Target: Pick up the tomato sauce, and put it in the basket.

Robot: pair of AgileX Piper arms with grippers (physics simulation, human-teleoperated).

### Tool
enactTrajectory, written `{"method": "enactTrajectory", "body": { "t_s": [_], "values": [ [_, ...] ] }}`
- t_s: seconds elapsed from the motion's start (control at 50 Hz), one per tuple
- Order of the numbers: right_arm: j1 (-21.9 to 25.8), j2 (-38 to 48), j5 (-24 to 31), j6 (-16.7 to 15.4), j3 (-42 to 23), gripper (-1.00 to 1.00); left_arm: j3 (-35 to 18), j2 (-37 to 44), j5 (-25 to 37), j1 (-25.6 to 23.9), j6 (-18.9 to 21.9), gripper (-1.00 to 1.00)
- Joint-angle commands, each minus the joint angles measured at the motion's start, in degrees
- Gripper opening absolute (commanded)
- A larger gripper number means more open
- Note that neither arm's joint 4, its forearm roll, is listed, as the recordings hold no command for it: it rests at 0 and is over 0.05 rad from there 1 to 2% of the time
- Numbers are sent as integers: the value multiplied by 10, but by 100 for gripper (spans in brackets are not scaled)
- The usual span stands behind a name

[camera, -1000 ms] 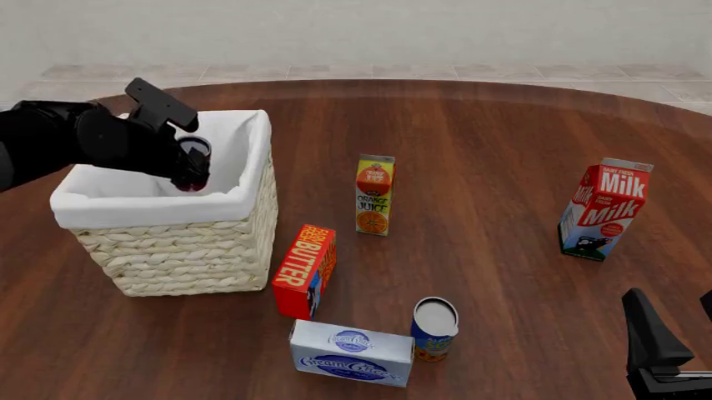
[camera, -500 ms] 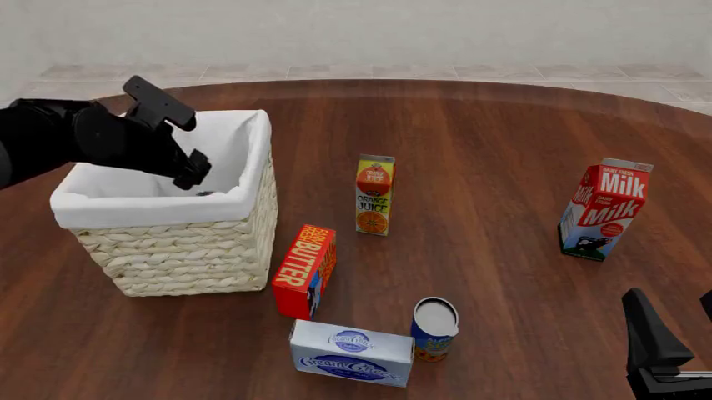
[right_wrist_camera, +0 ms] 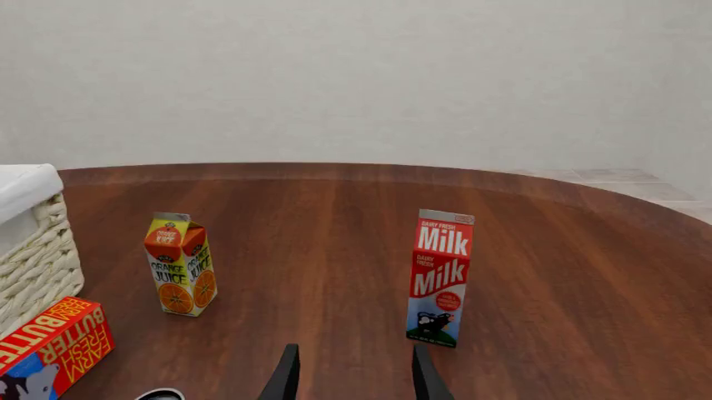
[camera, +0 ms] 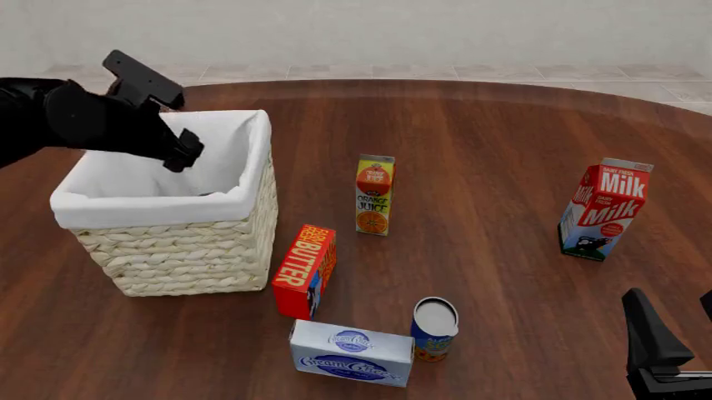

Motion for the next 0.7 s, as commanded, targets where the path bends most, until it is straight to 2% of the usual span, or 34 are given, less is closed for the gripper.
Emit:
{"method": "enactTrajectory", "body": {
  "t_s": [0.02, 0.36, 0.46, 0.5, 0.7],
  "values": [
    [0, 1, -1, -1, 0, 100, 5, -39, 3, -4, -16, 100],
    [0, 1, -1, -1, 0, 100, 35, -119, 7, -14, -41, 100],
    [0, 1, -1, -1, 0, 100, 55, -159, -2, -15, -54, 100],
    [0, 1, -1, -1, 0, 100, 60, -177, -1, -31, -71, 100],
    [0, 1, -1, -1, 0, 100, 100, -245, 2, -34, -84, 100]
  ]
}}
